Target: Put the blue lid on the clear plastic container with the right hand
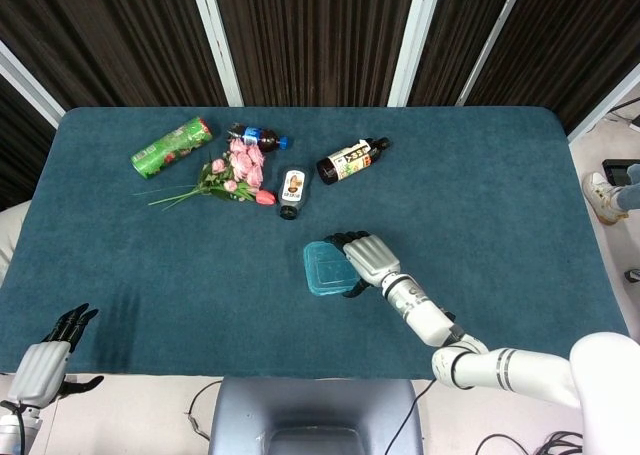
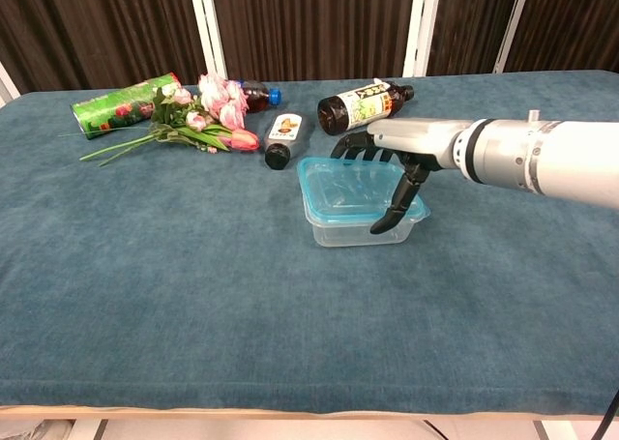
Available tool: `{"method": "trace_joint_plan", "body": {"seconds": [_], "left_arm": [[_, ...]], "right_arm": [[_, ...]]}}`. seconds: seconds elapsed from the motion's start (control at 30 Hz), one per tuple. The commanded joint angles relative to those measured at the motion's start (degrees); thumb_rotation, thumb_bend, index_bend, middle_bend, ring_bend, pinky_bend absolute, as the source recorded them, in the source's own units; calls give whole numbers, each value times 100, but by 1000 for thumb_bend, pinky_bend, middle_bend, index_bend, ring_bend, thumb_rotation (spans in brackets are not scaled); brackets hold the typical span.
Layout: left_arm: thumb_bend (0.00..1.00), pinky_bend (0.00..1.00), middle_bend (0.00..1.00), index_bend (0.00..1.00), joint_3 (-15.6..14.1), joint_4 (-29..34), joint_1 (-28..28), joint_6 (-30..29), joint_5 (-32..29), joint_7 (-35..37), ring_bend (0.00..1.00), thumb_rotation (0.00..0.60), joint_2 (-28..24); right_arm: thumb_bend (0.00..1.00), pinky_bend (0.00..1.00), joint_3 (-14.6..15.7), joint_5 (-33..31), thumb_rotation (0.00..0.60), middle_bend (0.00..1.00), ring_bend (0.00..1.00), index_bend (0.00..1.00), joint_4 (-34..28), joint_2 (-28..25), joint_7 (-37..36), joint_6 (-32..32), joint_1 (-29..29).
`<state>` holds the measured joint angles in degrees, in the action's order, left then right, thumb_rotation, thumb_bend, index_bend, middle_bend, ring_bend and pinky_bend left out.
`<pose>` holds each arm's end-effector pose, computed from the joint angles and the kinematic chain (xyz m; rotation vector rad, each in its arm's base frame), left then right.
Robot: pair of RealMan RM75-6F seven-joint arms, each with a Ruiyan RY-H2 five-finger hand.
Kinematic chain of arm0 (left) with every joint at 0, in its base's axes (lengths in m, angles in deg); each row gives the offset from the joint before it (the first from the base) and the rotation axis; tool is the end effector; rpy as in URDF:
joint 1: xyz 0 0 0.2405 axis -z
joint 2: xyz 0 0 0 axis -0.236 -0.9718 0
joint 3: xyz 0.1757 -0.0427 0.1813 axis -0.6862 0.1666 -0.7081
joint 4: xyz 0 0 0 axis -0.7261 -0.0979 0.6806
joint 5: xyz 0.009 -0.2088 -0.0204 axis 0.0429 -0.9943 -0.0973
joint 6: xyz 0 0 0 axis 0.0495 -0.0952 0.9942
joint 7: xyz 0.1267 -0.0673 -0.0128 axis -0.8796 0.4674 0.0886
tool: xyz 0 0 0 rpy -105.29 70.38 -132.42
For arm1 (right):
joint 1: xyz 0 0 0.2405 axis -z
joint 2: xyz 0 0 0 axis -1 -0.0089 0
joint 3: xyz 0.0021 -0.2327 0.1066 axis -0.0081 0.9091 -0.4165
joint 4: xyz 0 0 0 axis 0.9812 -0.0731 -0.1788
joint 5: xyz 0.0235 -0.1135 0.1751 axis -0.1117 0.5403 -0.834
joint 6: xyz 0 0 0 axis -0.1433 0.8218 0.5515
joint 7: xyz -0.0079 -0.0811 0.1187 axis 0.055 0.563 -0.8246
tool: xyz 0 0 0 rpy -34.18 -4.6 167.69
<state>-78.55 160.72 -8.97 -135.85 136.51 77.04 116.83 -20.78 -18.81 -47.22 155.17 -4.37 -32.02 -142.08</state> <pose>-0.3633 0.1532 0.1043 -1.4998 -1.1355 -0.7610 -0.1232 -0.3681 -0.0445 2.0233 -1.0945 0.8062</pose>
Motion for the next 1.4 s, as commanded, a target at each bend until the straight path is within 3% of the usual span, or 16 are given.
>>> {"method": "trace_joint_plan", "body": {"seconds": [0.03,0.3,0.6,0.87,1.2,1.4], "left_arm": [[487,342,0,105,-2,-10,1,5,-1,11,0,600,3],[486,343,0,107,-7,-18,4,19,-1,29,0,600,6],[486,344,0,110,-9,-13,11,31,0,28,0,600,3],[487,345,0,110,-10,-25,11,32,0,48,0,600,3],[487,344,0,110,-13,-18,12,43,-6,27,0,600,6],[489,345,0,110,-15,-12,18,62,-12,16,0,600,15]], "right_arm": [[394,432,12,-52,600,332,326,329,-15,-11,22,20,-21],[394,253,50,-235,600,189,157,202,-84,-70,124,24,-64],[377,147,81,-280,600,116,75,149,-175,-106,162,-31,-90],[373,133,135,-283,600,83,43,121,-408,-264,189,-70,-71],[373,145,118,82,600,70,42,101,-1372,-815,187,-553,122],[373,212,-30,113,600,84,131,199,-1258,-500,537,-1086,85]]}}
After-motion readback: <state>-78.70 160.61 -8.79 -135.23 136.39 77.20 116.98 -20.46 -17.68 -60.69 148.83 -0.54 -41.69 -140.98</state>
